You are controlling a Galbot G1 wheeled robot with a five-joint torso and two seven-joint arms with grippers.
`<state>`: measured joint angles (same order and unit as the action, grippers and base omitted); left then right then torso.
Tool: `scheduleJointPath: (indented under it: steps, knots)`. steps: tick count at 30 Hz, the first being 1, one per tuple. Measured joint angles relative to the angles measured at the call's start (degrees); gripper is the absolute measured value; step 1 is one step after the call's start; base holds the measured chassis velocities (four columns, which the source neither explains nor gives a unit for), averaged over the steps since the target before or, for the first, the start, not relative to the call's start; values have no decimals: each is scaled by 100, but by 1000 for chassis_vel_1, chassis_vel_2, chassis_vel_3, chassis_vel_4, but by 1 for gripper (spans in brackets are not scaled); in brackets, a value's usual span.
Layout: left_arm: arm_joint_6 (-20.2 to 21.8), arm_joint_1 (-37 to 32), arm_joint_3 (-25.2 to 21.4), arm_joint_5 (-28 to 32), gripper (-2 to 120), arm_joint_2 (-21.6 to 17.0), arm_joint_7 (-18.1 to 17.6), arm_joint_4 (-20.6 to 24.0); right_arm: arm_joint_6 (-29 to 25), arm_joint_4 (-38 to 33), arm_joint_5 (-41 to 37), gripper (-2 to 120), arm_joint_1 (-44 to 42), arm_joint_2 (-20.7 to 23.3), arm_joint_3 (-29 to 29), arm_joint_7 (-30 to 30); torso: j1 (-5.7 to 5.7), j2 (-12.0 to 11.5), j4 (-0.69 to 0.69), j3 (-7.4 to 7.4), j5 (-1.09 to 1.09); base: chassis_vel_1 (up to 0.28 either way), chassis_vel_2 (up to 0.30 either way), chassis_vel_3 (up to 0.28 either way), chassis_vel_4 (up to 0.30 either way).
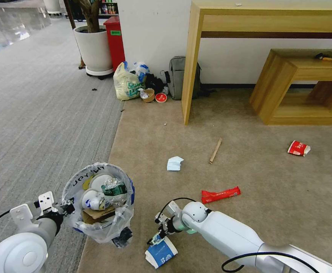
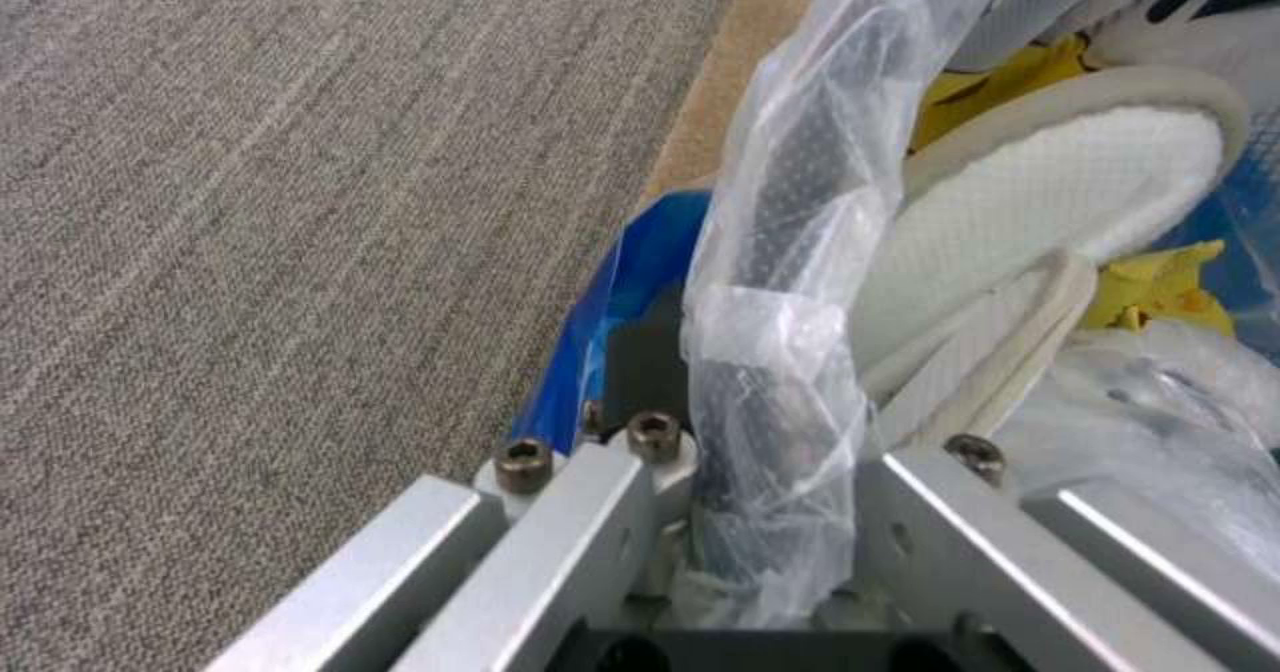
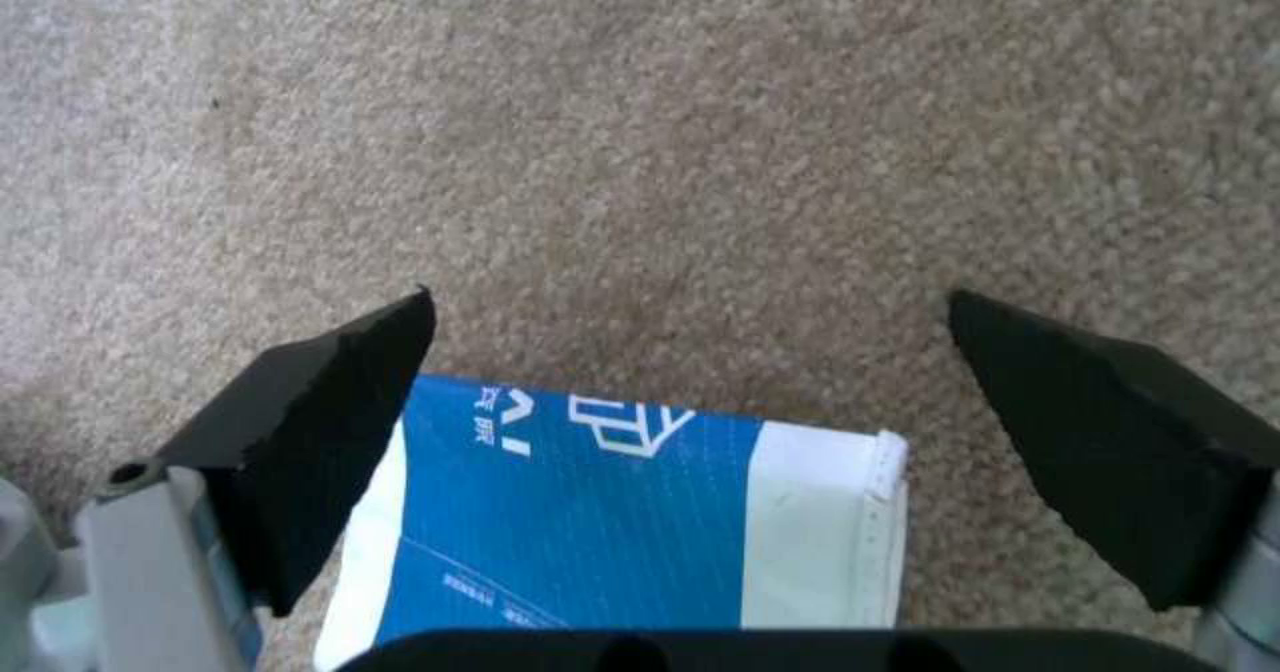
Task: Pick up the trash bin and place the garbage on the floor into it.
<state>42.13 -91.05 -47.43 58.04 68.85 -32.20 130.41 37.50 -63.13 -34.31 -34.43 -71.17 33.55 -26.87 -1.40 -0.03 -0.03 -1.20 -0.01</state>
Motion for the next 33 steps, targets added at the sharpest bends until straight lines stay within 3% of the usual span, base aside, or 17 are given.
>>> scheduleJointPath:
  steps: [11, 33]
  knots:
    - [0, 2, 2, 7, 0, -5, -15, 13, 182, -285, 3, 68, -73, 50, 25, 109, 0, 0, 2, -1, 2, 0, 0, 0, 0]
    - [0, 2, 9, 11, 0, 19, 8, 42, 348, -461, 47, 68, -111, 240, -7, 172, 0, 0, 1, 0, 0, 0, 0, 0, 0]
